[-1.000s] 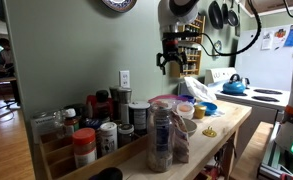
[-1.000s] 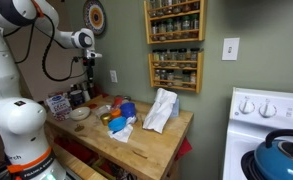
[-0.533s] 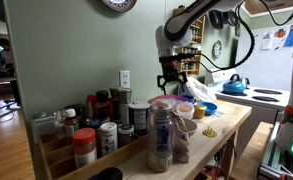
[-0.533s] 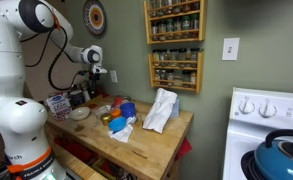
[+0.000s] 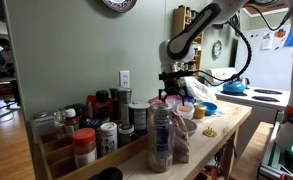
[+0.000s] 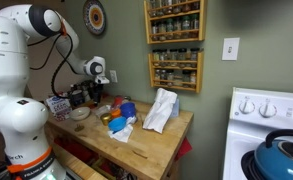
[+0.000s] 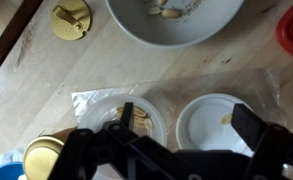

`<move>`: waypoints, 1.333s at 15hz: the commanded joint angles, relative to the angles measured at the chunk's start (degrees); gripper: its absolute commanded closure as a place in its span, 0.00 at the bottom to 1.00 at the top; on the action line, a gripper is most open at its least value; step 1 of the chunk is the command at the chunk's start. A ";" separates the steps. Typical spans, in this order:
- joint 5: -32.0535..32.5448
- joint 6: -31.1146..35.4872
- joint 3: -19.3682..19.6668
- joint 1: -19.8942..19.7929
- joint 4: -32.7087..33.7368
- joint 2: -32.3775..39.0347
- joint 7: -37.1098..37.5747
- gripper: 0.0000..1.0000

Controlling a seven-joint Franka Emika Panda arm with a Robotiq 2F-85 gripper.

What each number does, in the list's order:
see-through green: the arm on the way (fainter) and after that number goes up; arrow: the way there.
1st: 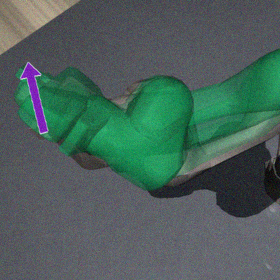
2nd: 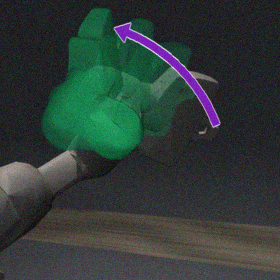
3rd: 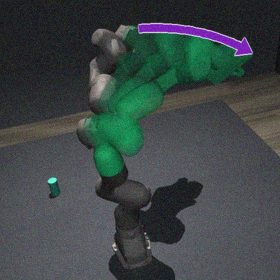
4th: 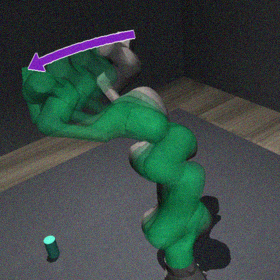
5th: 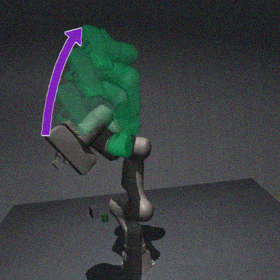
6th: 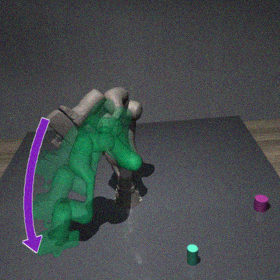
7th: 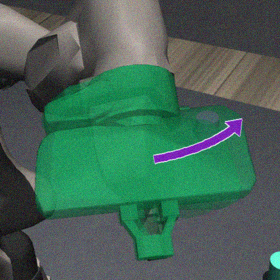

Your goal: Pour the contents of the clear lunch box onto the white plate and then pour the contents of the white plate in the ceramic bowl on the left

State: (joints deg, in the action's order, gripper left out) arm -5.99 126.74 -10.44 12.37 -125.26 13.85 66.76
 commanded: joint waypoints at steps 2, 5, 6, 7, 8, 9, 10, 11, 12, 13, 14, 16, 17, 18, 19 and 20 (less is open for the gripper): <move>2.67 3.70 2.29 1.45 -3.77 -1.05 4.41 0.00; 4.93 4.68 3.08 1.63 -4.11 -0.95 6.11 0.16; 6.02 4.48 3.38 1.69 -4.03 -0.82 7.15 0.29; 6.99 4.22 3.58 1.70 -3.92 -0.74 7.86 0.30; 7.76 4.16 3.69 1.65 -3.88 -0.71 8.52 0.37; 8.57 3.96 3.82 1.64 -3.84 -0.71 9.26 0.47; 9.16 3.87 3.88 1.61 -3.82 -0.70 9.66 0.55; 9.71 3.76 3.94 1.58 -3.75 -0.67 10.07 0.63; 10.13 3.55 3.99 1.58 -3.58 -0.54 10.33 0.70; 10.44 3.52 3.96 1.56 -3.43 -0.43 10.54 0.77; 10.75 3.32 3.93 1.57 -3.15 -0.18 10.66 0.86; 10.87 3.06 3.79 1.54 -2.72 0.21 10.34 0.98; 10.83 2.89 3.76 1.54 -2.55 0.34 10.23 1.00; 10.55 2.53 3.72 1.43 -2.55 0.18 9.83 1.00; 10.13 2.62 3.61 1.26 -2.87 -0.33 9.16 0.97; 9.79 2.17 3.49 1.11 -3.20 -1.15 8.44 0.97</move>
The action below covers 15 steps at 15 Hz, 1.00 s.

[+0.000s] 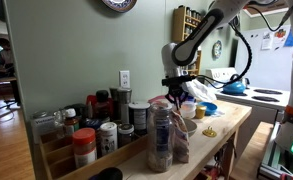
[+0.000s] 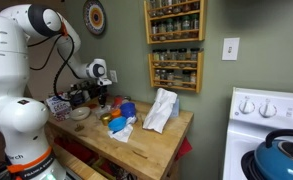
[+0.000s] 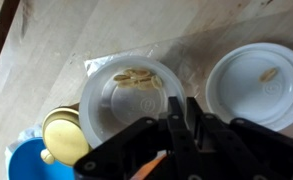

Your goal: Pour the contents of the clear lunch box onto the white plate and then pour the contents of the white plate in the ceramic bowl on the left

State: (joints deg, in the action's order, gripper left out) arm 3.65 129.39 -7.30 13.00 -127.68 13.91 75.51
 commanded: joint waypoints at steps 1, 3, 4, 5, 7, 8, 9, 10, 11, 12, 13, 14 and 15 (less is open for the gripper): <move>-0.16 -0.92 0.21 0.32 -1.29 -2.43 -1.02 0.97; -2.06 -1.17 -0.46 -0.17 -2.28 -5.13 -3.36 0.97; -2.79 -1.00 -0.73 -0.30 -2.71 -6.62 -4.67 0.97; -3.73 -0.64 -1.01 -0.46 -2.96 -7.94 -6.28 0.97; -8.41 1.60 -2.09 -1.01 -2.80 -10.06 -12.92 0.97; -11.70 2.51 -2.48 -1.19 -2.16 -10.56 -16.22 0.97; -15.28 2.92 -2.76 -1.26 -1.30 -10.74 -19.16 0.97; -19.06 3.47 -2.94 -1.36 -0.65 -11.04 -22.53 0.97; -23.28 3.72 -3.03 -1.47 0.07 -11.08 -25.64 0.97; -27.70 3.34 -3.07 -1.58 1.01 -10.72 -28.73 0.97; -32.17 2.42 -3.01 -1.70 2.13 -10.08 -31.60 0.97; -36.52 1.83 -3.00 -1.80 3.29 -9.20 -34.49 0.97; -40.67 1.46 -3.10 -1.89 4.25 -8.37 -37.48 0.97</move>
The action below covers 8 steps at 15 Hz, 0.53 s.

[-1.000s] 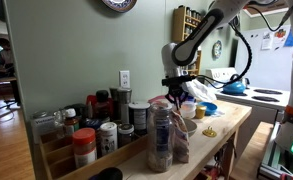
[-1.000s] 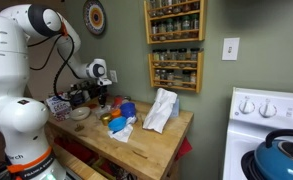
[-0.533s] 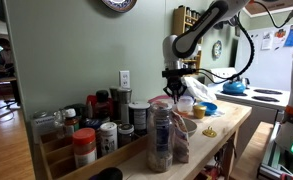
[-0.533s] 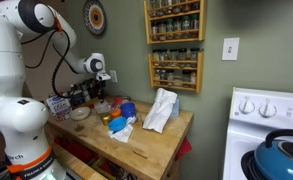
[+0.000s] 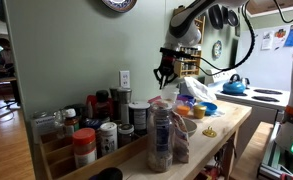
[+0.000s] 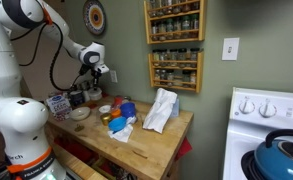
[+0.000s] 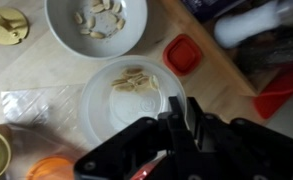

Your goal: Pour the contents of the clear lunch box onto the white plate and then pour the contents of the white plate in the ceramic bowl on the left

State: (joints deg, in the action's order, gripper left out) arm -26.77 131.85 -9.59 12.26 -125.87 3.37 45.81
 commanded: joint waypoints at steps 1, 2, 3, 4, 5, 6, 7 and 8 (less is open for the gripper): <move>-4.00 -0.14 -0.39 -0.50 0.62 0.30 -2.81 0.88; -6.75 -0.17 -0.35 -0.57 1.21 0.75 -4.97 0.88; -7.95 -0.17 -0.33 -0.58 1.59 1.17 -5.89 0.88; -8.40 -0.17 -0.31 -0.58 1.82 1.50 -6.34 0.88; -8.55 -0.17 -0.32 -0.57 1.95 1.70 -6.42 0.88; -8.59 -0.17 -0.34 -0.56 2.03 1.80 -6.43 0.88; -8.60 -0.17 -0.35 -0.56 2.14 1.89 -6.44 0.97; -10.82 1.39 -0.26 -0.93 2.55 3.17 -8.21 0.97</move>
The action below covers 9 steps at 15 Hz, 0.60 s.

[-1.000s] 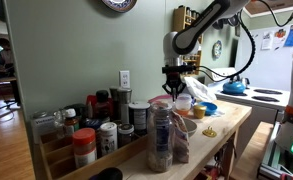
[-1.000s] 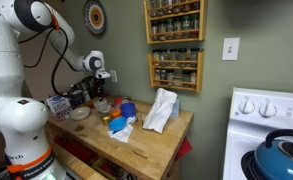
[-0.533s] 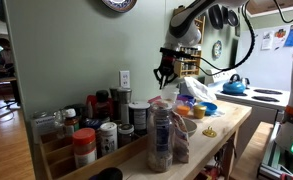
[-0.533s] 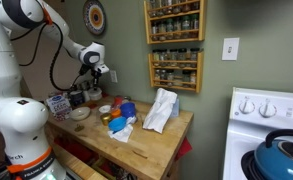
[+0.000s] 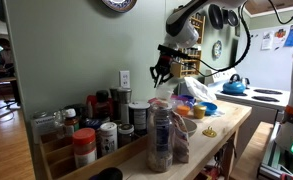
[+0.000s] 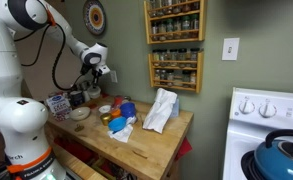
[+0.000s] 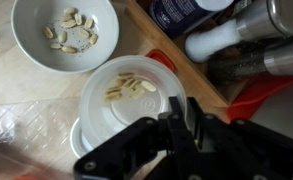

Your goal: Pour the contents of the clear lunch box onto the white plate and then pour the contents of the white plate in the ceramic bowl on the left

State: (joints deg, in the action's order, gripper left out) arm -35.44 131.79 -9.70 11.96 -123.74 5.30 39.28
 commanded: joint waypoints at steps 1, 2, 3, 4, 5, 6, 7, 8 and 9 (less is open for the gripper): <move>-5.10 1.64 -0.26 -1.17 0.77 2.47 -6.00 0.97; -7.13 2.47 -0.30 -1.45 0.82 3.21 -9.10 0.97; -10.58 2.98 -0.42 -1.88 0.81 3.88 -14.00 0.97; -13.60 3.46 -0.42 -2.33 0.83 4.58 -18.77 0.97; -16.23 3.07 -0.44 -2.77 1.12 5.32 -23.01 0.97; -18.66 2.43 -0.55 -3.16 1.64 6.08 -27.43 0.97; -21.16 1.62 -0.66 -3.61 2.14 6.81 -32.03 0.97; -23.60 0.92 -0.74 -4.01 2.74 7.59 -36.54 0.97; -26.34 -0.02 -0.74 -4.52 3.15 8.46 -41.08 0.97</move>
State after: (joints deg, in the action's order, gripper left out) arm -55.00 133.95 -9.67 9.08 -122.62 11.13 9.42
